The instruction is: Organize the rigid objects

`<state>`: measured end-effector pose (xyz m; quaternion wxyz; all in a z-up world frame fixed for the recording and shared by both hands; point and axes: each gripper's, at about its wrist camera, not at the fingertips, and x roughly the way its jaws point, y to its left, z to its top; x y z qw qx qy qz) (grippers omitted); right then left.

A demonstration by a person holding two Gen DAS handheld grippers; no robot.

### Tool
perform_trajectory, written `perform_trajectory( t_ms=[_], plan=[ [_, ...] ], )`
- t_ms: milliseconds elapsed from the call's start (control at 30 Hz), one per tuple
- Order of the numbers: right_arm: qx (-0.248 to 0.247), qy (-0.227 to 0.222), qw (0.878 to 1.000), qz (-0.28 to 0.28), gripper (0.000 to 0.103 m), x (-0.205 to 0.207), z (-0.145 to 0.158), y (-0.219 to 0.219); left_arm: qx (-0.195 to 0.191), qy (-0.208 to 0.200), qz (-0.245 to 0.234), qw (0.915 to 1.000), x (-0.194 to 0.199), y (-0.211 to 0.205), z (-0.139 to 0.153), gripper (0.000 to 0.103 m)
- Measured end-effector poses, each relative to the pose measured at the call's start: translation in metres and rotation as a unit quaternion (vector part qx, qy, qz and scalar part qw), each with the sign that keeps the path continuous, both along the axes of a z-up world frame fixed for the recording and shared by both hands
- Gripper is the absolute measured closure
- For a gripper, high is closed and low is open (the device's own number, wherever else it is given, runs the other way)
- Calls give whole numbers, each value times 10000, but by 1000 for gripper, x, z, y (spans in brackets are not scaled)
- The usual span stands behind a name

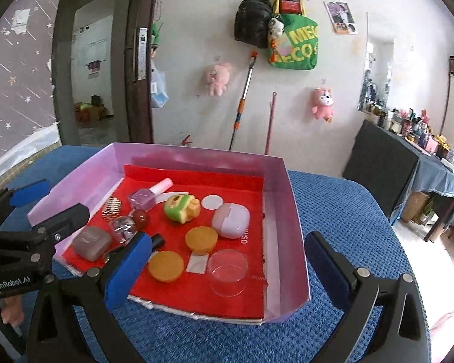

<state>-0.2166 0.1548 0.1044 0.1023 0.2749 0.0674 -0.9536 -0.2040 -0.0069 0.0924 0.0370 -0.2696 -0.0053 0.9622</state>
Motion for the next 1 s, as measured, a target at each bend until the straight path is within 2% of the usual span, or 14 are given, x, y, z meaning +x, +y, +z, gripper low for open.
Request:
perform_trajectory(
  t_ms=[200,500,700,1000],
  plan=[
    [19,96,9999,-89,0,-13,-14,0,-64,-24,55,10000,-11,0,-12,10],
    [-286,96,9994,-169,0,-22,-21,11,54,-97,120,9999,-18,-3,-17,10],
    [-112,141,9996,-239,0,-20,-24,5,38,-148,147,9998,-20,-2,-19,10],
    [-153,203,9995,-176,0,-17,-23,3,-37,-176,213,9996,-21,-1,-19,10]
  ],
)
